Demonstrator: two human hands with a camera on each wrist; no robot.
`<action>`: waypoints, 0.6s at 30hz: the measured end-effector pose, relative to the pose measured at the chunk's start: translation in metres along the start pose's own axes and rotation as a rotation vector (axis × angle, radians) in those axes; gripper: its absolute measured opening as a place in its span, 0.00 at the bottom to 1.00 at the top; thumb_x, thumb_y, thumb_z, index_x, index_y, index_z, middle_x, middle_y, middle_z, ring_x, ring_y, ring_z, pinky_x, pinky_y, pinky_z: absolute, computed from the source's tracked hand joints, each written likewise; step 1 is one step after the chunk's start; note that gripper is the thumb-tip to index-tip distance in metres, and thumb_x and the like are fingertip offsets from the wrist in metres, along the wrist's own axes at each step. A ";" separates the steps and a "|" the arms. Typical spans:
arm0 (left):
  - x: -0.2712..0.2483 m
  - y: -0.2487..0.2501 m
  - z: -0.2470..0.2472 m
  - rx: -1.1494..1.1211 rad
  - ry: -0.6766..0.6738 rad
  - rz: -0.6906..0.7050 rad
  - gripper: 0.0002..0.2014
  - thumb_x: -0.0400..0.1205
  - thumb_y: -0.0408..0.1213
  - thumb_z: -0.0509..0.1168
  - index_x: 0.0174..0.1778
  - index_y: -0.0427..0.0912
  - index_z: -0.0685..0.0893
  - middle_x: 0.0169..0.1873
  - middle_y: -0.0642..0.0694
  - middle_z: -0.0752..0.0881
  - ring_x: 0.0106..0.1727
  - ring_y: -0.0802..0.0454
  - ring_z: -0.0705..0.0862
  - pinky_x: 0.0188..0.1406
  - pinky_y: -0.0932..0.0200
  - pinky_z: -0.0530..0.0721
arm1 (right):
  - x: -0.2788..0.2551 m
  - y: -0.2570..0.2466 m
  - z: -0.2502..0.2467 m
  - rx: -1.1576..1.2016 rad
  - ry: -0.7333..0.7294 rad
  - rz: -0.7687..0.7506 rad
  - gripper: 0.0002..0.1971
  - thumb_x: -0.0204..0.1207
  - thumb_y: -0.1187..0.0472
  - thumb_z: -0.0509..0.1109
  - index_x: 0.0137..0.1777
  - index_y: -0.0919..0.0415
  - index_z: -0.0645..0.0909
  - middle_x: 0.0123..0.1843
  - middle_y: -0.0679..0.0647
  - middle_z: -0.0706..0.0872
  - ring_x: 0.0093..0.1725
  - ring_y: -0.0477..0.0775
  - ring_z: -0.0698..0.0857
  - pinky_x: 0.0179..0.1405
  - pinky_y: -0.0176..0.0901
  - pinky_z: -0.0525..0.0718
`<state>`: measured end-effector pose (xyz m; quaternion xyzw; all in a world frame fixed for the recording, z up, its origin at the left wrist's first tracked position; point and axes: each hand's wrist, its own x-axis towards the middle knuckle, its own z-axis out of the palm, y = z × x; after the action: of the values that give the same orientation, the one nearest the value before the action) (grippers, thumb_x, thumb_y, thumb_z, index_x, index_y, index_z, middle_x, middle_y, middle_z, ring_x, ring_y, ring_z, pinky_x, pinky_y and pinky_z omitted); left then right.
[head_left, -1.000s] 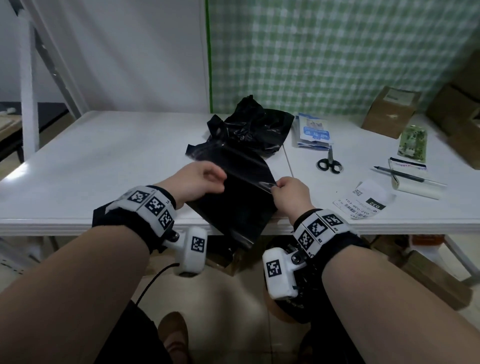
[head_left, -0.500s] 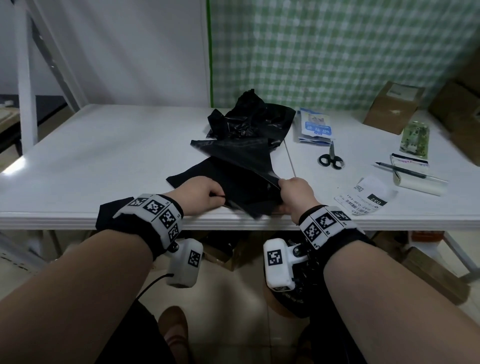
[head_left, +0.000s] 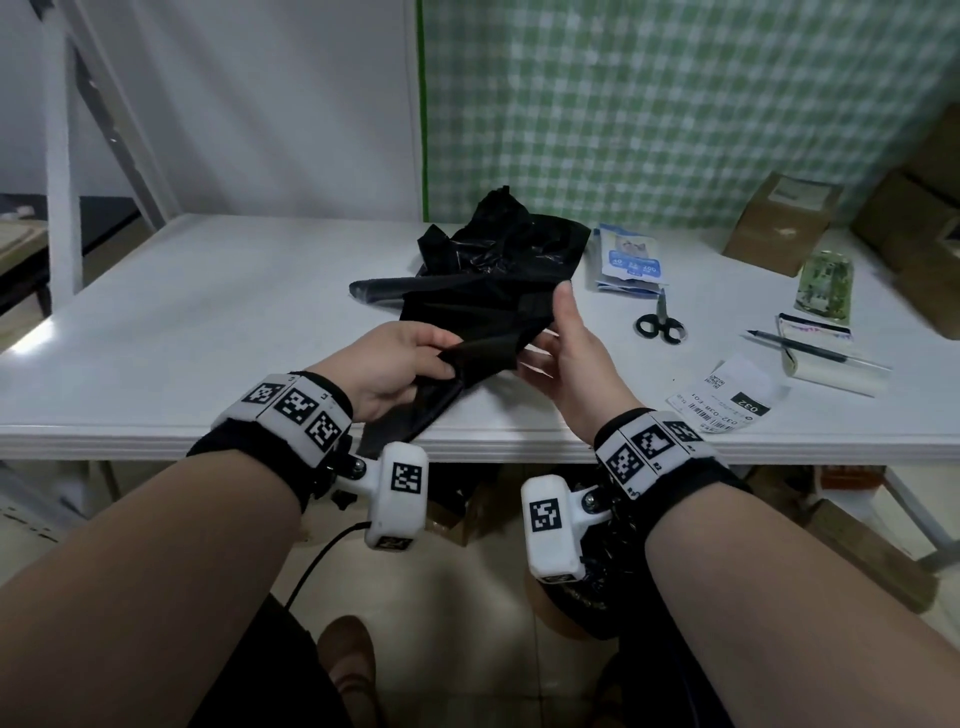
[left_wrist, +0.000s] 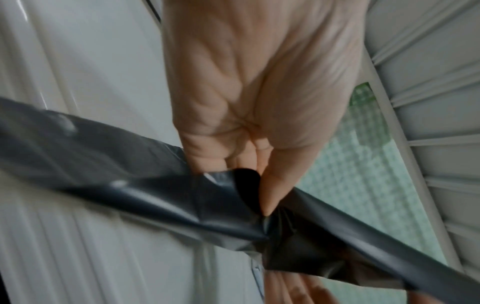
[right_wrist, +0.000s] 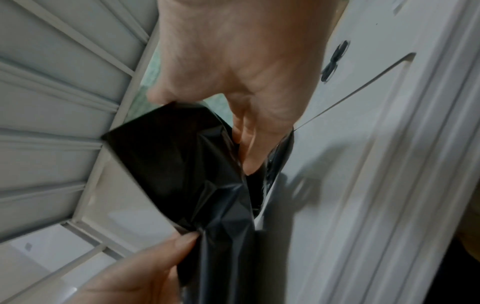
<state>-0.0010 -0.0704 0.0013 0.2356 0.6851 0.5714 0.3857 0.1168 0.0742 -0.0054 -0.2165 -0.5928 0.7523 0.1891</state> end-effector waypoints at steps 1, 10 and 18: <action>-0.001 0.002 0.000 -0.052 0.004 0.005 0.13 0.80 0.18 0.57 0.44 0.40 0.82 0.37 0.40 0.85 0.33 0.53 0.86 0.29 0.67 0.86 | -0.002 -0.001 0.002 0.008 -0.009 -0.009 0.23 0.79 0.34 0.54 0.56 0.47 0.83 0.54 0.48 0.91 0.55 0.49 0.89 0.61 0.44 0.84; -0.002 0.012 0.008 -0.282 0.160 0.069 0.09 0.86 0.30 0.54 0.44 0.39 0.79 0.38 0.41 0.84 0.35 0.52 0.86 0.42 0.57 0.86 | -0.007 -0.002 0.015 -0.182 0.152 0.000 0.36 0.73 0.44 0.72 0.74 0.62 0.67 0.55 0.49 0.79 0.46 0.48 0.84 0.48 0.44 0.89; -0.016 0.020 0.025 -0.073 -0.040 0.093 0.14 0.86 0.34 0.54 0.43 0.43 0.84 0.32 0.50 0.88 0.33 0.60 0.86 0.29 0.68 0.84 | -0.015 -0.008 0.028 -0.208 -0.047 0.000 0.21 0.75 0.45 0.71 0.57 0.62 0.82 0.54 0.64 0.88 0.49 0.56 0.87 0.56 0.56 0.87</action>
<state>0.0265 -0.0629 0.0232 0.2647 0.6442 0.6084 0.3806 0.1135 0.0450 0.0093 -0.2174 -0.6720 0.6915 0.1517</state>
